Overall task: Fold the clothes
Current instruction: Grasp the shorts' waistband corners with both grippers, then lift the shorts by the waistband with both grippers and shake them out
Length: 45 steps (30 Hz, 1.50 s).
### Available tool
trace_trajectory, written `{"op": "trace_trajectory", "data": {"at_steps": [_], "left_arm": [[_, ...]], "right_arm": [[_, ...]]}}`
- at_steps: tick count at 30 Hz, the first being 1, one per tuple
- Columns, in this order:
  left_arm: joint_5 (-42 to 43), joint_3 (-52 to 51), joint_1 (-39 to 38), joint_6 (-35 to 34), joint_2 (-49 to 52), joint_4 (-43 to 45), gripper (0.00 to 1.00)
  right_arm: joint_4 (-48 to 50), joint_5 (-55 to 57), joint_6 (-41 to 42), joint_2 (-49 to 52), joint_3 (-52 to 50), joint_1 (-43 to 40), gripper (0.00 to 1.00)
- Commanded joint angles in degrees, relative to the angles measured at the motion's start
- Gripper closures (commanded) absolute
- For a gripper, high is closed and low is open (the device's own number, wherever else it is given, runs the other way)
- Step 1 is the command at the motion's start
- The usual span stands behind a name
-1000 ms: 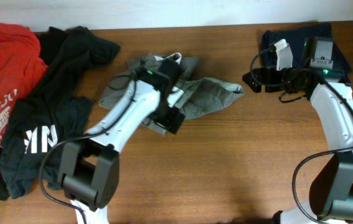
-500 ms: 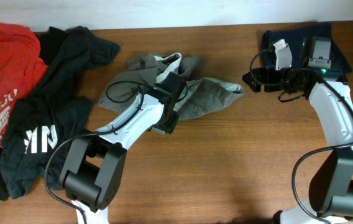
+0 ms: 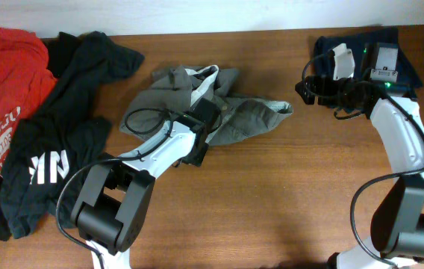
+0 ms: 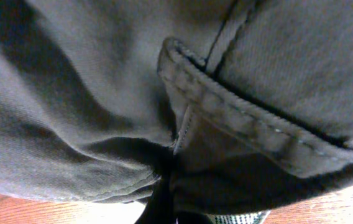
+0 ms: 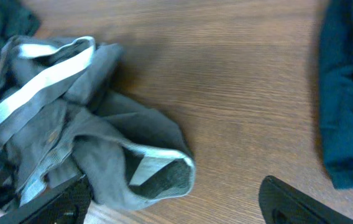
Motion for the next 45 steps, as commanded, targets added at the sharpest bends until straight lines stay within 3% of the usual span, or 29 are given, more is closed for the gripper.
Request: {"op": "trace_trajectory", "data": {"at_steps": [1, 16, 21, 23, 25, 26, 27, 34, 45], "left_arm": [[-0.3, -0.5, 0.0, -0.6, -0.3, -0.7, 0.99], [-0.3, -0.5, 0.0, -0.6, -0.3, -0.5, 0.99], [-0.3, -0.5, 0.0, -0.6, -0.3, -0.3, 0.99], [-0.3, -0.5, 0.0, -0.5, -0.3, -0.3, 0.99], [-0.3, -0.5, 0.0, -0.5, -0.3, -0.2, 0.99], [-0.3, -0.3, 0.0, -0.5, -0.3, -0.3, 0.99], [-0.3, -0.1, 0.0, -0.5, -0.3, -0.3, 0.99], [-0.4, 9.2, 1.4, -0.5, -1.9, -7.1, 0.99], [-3.6, 44.2, 7.3, 1.4, -4.2, -26.7, 0.99]], "right_arm": [[0.6, 3.4, 5.0, 3.0, 1.0, 0.3, 0.13], [0.4, 0.3, 6.9, 15.0, 1.0, 5.1, 0.18], [0.9, 0.4, 7.8, 17.7, 1.0, 7.4, 0.26], [1.1, 0.4, 7.8, 18.9, 1.0, 8.1, 0.44], [1.2, 0.5, 7.8, 19.3, 1.0, 8.5, 0.78], [1.3, 0.7, 7.8, 19.2, 1.0, 8.5, 0.91], [1.3, 0.7, 7.8, 19.0, 1.1, 8.5, 0.96], [-4.6, 1.1, 7.5, 15.0, 6.9, 4.5, 0.96], [-29.0, 6.5, 0.0, 6.1, 31.7, 2.1, 0.96]]}}
